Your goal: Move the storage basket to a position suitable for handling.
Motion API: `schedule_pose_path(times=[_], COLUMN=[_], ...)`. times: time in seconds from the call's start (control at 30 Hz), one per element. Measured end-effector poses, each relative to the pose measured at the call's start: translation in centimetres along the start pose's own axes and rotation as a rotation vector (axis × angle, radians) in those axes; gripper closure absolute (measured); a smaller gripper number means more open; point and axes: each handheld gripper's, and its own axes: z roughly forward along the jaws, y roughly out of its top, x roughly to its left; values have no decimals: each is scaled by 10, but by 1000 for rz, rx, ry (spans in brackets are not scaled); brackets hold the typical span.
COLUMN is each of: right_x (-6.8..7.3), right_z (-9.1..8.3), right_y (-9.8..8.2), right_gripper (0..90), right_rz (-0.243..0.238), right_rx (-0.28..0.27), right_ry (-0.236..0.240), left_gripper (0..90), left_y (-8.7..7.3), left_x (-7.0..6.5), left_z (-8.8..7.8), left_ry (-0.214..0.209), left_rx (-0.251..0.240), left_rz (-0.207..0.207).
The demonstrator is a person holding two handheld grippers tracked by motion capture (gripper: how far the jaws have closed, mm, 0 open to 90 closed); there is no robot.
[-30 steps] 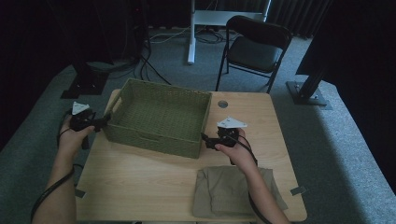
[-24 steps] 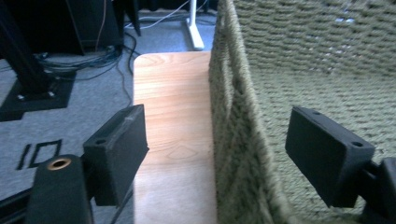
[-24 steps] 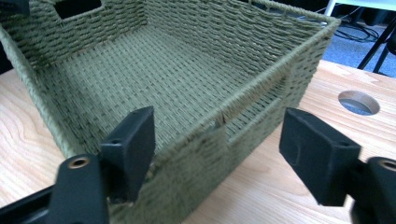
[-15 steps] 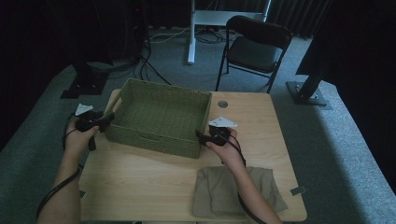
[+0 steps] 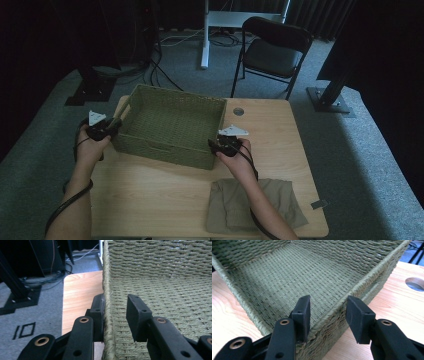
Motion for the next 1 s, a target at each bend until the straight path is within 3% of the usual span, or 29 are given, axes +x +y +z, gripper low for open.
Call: schedule_pose_path(times=[0.1,0.13,0.27,0.47,0.73,1.0], right_x=[3,3,2,1,-5,-9], right_z=[0,1,2,3,2,1], right_y=[3,3,4,4,4,2], right_gripper=[556,562,575,595,611,635], right_rz=[-19,-21,-13,5,40,52], right_rx=[21,25,31,33,41,43], right_ry=[-23,-29,-48,-71,-57,-76], left_gripper=[757,849,852,853,853,853], left_y=[-1,-2,-5,-7,-11,-17], left_x=[0,1,0,-4,-12,-23], left_z=[-1,-3,-6,-11,-20,-31], left_ry=[31,40,30,39,54,70], left_rx=[-9,-1,-11,-10,-5,-3], left_rz=[-21,-11,-42,-51,-62,-75])
